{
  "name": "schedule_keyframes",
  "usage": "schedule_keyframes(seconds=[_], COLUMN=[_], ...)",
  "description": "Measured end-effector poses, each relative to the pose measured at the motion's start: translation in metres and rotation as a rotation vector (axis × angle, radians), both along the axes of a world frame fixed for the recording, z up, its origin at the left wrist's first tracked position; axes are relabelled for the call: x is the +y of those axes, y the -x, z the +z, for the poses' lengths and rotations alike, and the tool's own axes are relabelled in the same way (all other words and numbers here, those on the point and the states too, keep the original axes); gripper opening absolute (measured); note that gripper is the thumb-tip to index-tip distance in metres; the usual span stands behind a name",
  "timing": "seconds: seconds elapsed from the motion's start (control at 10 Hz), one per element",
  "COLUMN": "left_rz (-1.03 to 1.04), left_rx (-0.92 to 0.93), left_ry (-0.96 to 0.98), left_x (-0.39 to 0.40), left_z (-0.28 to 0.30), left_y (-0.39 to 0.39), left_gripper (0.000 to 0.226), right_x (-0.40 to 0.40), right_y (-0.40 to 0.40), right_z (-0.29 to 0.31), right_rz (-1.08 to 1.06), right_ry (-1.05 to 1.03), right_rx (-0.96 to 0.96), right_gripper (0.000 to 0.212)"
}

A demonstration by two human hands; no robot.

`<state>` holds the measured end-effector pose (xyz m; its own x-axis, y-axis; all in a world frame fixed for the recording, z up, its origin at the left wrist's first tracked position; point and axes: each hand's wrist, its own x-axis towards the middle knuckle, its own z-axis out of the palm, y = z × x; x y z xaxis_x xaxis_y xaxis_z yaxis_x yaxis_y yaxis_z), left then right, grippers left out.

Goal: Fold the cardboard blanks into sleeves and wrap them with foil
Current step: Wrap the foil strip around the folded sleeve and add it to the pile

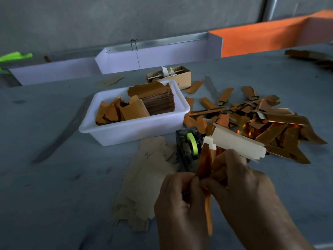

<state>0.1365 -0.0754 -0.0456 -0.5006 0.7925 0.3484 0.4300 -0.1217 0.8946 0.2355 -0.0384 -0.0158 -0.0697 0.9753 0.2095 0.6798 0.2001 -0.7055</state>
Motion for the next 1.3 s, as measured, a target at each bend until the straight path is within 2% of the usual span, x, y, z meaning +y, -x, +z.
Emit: schedule_keyframes(seconds=[0.1,0.2,0.3,0.4,0.5,0.6,0.7,0.8,0.9,1.0,1.1,1.2,1.3], left_rz=[0.013,0.008,-0.013,-0.074,-0.146,-0.181,-0.188,-0.159,-0.126,-0.146,-0.137,-0.095,-0.010], left_rx=[0.042,0.052,0.101,0.040,-0.067,-0.190,-0.318,-0.341,-0.323,-0.286,-0.247,-0.192,-0.131], left_ry=[0.019,0.009,0.065,0.118,0.162,0.209,0.221,0.242,0.256,0.279,0.289,0.309,0.292], left_x=[0.004,0.003,0.001,-0.002,-0.004,-0.002,0.004,0.008,0.014,0.023,0.035,0.048,0.065], left_z=[0.000,0.006,0.016,0.019,0.021,0.022,0.019,0.014,0.013,0.021,0.027,0.029,0.030], left_y=[0.004,0.005,0.005,0.007,0.010,0.017,0.021,0.024,0.024,0.019,0.013,0.017,0.028], left_gripper=[0.020,0.017,0.017,0.008,0.009,0.013,0.015,0.020,0.020,0.016,0.010,0.010,0.011], right_x=[-0.001,0.000,0.002,0.002,0.004,0.011,0.014,0.028,0.057,0.077,0.084,0.083,0.077], right_y=[-0.001,-0.004,-0.005,-0.004,-0.008,-0.012,-0.019,-0.036,-0.056,-0.061,-0.064,-0.070,-0.085], right_z=[0.010,0.011,0.005,0.004,0.003,0.003,0.004,0.000,-0.012,-0.018,-0.018,-0.015,-0.007], right_rz=[-0.005,0.042,0.193,0.256,0.276,0.322,0.389,0.149,-0.105,-0.116,-0.058,-0.071,-0.107], right_ry=[0.031,0.049,0.261,0.411,0.440,0.512,0.468,0.150,0.051,0.316,0.435,0.281,-0.003], right_rx=[-0.132,-0.116,0.260,0.544,0.587,0.545,0.468,0.345,0.246,0.437,0.517,0.537,0.478], right_gripper=[0.042,0.042,0.048,0.036,0.023,0.006,0.035,0.032,0.036,0.040,0.021,0.020,0.027])
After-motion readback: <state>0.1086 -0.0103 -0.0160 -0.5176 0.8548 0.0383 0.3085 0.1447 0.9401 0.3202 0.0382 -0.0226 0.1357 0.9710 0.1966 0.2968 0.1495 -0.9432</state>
